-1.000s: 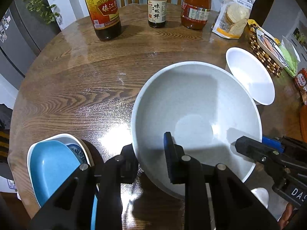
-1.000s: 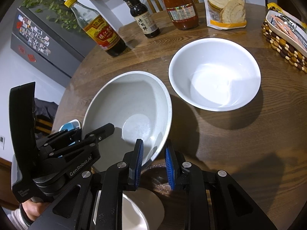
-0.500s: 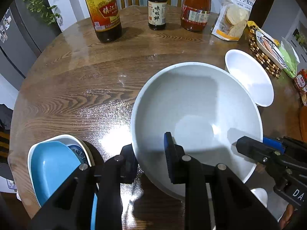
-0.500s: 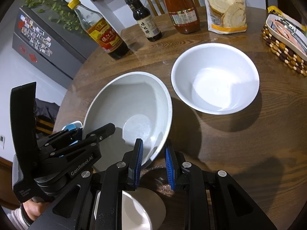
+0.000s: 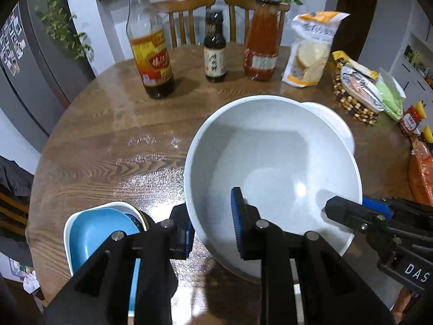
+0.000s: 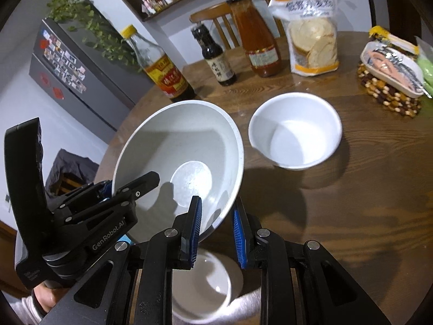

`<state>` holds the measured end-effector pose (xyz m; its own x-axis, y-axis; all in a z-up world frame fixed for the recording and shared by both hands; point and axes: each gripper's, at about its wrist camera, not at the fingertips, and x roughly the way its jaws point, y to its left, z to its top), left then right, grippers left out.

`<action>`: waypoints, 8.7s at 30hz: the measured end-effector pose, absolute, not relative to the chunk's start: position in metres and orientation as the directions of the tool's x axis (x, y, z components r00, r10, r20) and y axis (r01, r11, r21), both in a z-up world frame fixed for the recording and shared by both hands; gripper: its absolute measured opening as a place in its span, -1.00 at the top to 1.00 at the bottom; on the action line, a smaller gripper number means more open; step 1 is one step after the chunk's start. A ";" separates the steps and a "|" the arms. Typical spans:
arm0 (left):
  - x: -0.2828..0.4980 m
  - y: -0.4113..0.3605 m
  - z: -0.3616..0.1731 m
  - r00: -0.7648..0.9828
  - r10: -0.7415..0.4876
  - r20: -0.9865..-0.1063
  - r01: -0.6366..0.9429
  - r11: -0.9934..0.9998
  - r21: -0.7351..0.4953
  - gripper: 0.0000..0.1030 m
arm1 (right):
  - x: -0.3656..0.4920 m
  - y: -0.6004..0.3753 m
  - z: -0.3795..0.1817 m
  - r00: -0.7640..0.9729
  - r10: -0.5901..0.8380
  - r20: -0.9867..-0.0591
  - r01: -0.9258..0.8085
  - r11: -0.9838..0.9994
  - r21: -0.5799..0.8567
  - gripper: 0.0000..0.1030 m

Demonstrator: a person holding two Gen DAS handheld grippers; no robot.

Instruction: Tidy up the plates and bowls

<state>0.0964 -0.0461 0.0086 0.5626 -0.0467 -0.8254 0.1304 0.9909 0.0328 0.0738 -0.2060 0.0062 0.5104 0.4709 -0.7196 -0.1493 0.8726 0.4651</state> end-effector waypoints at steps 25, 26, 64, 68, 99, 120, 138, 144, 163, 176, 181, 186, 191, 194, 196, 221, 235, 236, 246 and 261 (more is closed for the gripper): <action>0.004 -0.175 -0.002 0.529 -0.181 -0.829 0.395 0.917 0.053 0.55 | -0.037 -0.316 -0.006 0.555 0.308 -0.773 0.083 0.904 0.420 0.51; 0.001 -0.178 -0.005 0.524 -0.182 -0.832 0.402 0.914 0.053 0.55 | -0.038 -0.318 -0.009 0.549 0.307 -0.778 0.088 0.904 0.419 0.51; -0.008 -0.206 -0.062 0.420 -0.133 -0.898 0.416 0.907 0.060 0.34 | -0.039 -0.332 -0.047 0.432 0.307 -0.848 0.132 0.909 0.396 0.39; -0.011 -0.203 -0.053 0.447 -0.144 -0.883 0.411 0.910 0.060 0.08 | -0.041 -0.335 -0.037 0.466 0.295 -0.834 0.133 0.909 0.395 0.30; -0.014 -0.164 0.014 0.672 -0.090 -0.735 0.278 0.951 0.138 -0.88 | -0.020 -0.321 0.030 0.619 0.299 -0.726 0.012 0.921 0.389 -0.29; 0.055 -0.124 0.040 0.669 -0.038 -0.742 0.188 0.975 0.119 -0.99 | 0.058 -0.313 0.067 0.633 0.299 -0.715 -0.022 0.929 0.369 -0.41; 0.171 -0.122 -0.015 0.492 -0.084 -0.867 0.170 0.985 0.000 -0.95 | 0.168 -0.294 -0.010 0.465 0.331 -0.821 0.062 0.913 0.403 -0.41; 0.180 -0.132 -0.037 0.448 -0.101 -0.888 0.205 0.979 -0.008 -0.78 | 0.179 -0.289 -0.034 0.425 0.356 -0.833 0.084 0.900 0.427 -0.41; 0.189 -0.146 -0.058 0.389 -0.148 -0.909 0.245 0.968 -0.053 0.61 | 0.192 -0.279 -0.053 0.371 0.371 -0.851 0.033 0.911 0.412 0.54; 0.174 -0.150 -0.031 0.475 -0.131 -0.870 0.264 0.965 -0.002 0.61 | 0.163 -0.279 -0.020 0.447 0.369 -0.815 -0.008 0.912 0.409 0.55; 0.156 -0.151 -0.013 0.518 -0.136 -0.844 0.275 0.961 0.014 0.62 | 0.137 -0.279 -0.004 0.488 0.363 -0.794 -0.026 0.915 0.402 0.55; 0.133 -0.153 0.001 0.548 -0.149 -0.823 0.295 0.955 0.023 0.61 | 0.107 -0.282 0.011 0.532 0.349 -0.771 -0.026 0.917 0.398 0.55; 0.111 -0.158 0.010 0.556 -0.174 -0.813 0.318 0.948 0.015 0.61 | 0.079 -0.285 0.024 0.565 0.335 -0.754 -0.022 0.920 0.392 0.55; 0.098 -0.161 0.016 0.568 -0.186 -0.802 0.334 0.943 0.017 0.61 | 0.064 -0.286 0.029 0.584 0.319 -0.746 -0.015 0.924 0.383 0.55; 0.088 -0.163 0.021 0.578 -0.193 -0.793 0.344 0.939 0.022 0.61 | 0.055 -0.287 0.032 0.591 0.313 -0.743 -0.010 0.924 0.381 0.55; 0.012 -0.191 0.015 0.554 -0.256 -0.792 0.465 0.884 0.040 0.61 | -0.028 -0.309 0.019 0.591 0.261 -0.763 0.091 0.919 0.384 0.55; -0.002 -0.209 -0.018 0.489 -0.229 -0.842 0.502 0.863 0.056 0.61 | -0.047 -0.316 -0.009 0.535 0.262 -0.803 0.137 0.911 0.388 0.55; -0.003 -0.210 -0.020 0.484 -0.226 -0.846 0.503 0.862 0.057 0.61 | -0.048 -0.317 -0.011 0.531 0.262 -0.806 0.139 0.911 0.388 0.55; -0.010 -0.215 -0.038 0.449 -0.201 -0.871 0.513 0.856 0.067 0.61 | -0.053 -0.318 -0.020 0.513 0.264 -0.817 0.151 0.909 0.388 0.55; -0.013 -0.219 -0.045 0.440 -0.186 -0.879 0.521 0.850 0.081 0.60 | -0.056 -0.319 -0.027 0.501 0.261 -0.825 0.166 0.907 0.388 0.55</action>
<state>-0.0133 -0.2192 -0.0446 0.4399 -0.1857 -0.8787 0.5206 0.8499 0.0810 -0.0558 -0.3192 -0.0268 0.5009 0.2611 -0.8252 0.1658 0.9068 0.3876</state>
